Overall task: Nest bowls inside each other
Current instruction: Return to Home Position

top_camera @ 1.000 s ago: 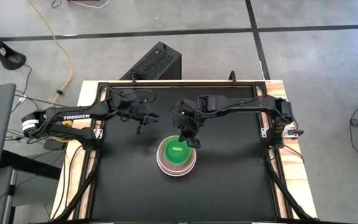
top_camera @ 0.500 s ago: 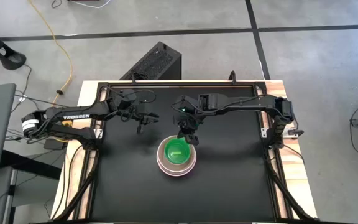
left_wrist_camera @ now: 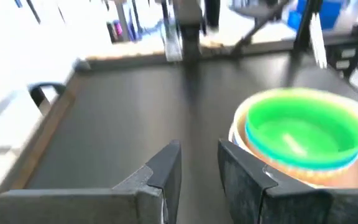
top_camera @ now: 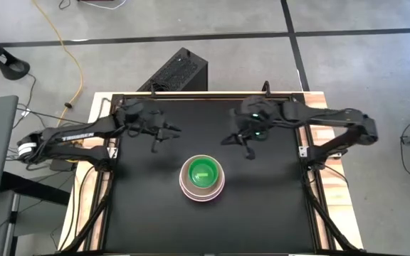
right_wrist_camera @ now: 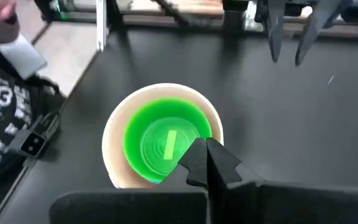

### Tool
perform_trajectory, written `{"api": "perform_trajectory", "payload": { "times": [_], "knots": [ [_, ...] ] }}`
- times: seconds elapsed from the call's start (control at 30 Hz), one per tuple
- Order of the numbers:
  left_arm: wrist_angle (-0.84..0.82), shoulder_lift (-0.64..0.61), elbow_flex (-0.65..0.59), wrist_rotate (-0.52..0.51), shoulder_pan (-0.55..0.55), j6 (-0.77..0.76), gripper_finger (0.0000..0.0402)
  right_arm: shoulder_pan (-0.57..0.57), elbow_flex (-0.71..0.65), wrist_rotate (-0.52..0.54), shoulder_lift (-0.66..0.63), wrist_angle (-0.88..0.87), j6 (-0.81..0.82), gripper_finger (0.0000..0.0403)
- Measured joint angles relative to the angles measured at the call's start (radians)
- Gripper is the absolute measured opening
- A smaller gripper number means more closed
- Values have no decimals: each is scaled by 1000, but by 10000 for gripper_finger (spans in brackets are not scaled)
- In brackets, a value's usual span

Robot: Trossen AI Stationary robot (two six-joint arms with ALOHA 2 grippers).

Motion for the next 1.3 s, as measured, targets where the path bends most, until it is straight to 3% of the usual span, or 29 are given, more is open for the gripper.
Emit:
{"api": "perform_trajectory", "payload": {
  "times": [0.27, 0.5, 0.63, 0.97, 1.3],
  "knots": [
    [-37, -241, 0, -2, 0, -2, 94, -42, -446, 10, -322, 444, 94, 8],
    [-129, -332, -6, -35, 0, -10, 94, -98, -721, 27, -537, 634, 142, 8],
    [-118, -351, -76, -96, 0, -44, 94, -145, -855, 27, -628, 721, 175, 8],
    [109, -440, -305, -194, 0, -208, 94, -202, -1081, 22, -777, 798, 270, 8],
    [309, -476, -501, -234, 0, -321, 94, -215, -1195, 25, -891, 851, 311, 8]
  ]
}}
